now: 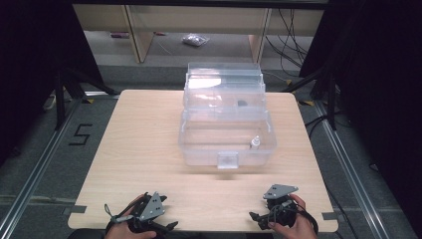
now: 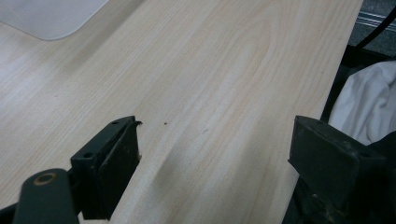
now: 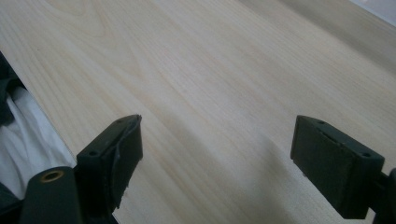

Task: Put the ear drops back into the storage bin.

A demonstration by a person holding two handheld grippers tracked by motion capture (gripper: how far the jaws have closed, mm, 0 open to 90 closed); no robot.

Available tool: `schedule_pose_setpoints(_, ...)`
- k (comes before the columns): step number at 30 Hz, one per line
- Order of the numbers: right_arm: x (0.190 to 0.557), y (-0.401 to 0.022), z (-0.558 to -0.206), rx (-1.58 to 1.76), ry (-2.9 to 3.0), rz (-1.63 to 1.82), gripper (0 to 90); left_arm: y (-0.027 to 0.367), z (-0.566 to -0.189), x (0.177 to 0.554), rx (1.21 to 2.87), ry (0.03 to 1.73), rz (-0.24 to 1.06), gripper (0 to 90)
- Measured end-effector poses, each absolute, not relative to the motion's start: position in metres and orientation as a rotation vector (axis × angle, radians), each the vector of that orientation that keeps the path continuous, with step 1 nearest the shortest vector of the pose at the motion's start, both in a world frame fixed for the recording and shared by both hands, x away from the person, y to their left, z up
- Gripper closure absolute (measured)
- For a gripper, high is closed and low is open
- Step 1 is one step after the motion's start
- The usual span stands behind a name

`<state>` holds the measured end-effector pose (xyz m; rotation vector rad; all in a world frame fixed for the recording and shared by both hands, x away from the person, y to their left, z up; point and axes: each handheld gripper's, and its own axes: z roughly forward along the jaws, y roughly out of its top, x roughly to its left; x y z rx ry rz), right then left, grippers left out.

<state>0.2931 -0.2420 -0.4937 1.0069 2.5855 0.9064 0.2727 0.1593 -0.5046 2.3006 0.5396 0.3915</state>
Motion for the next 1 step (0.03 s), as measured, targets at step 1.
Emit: schedule_pose_setpoints(1,0.2931,-0.2420,-0.4937,1.010,2.582,0.903,17.7,0.1588,-0.5053,0.2721,2.291,0.552,0.381,15.5)
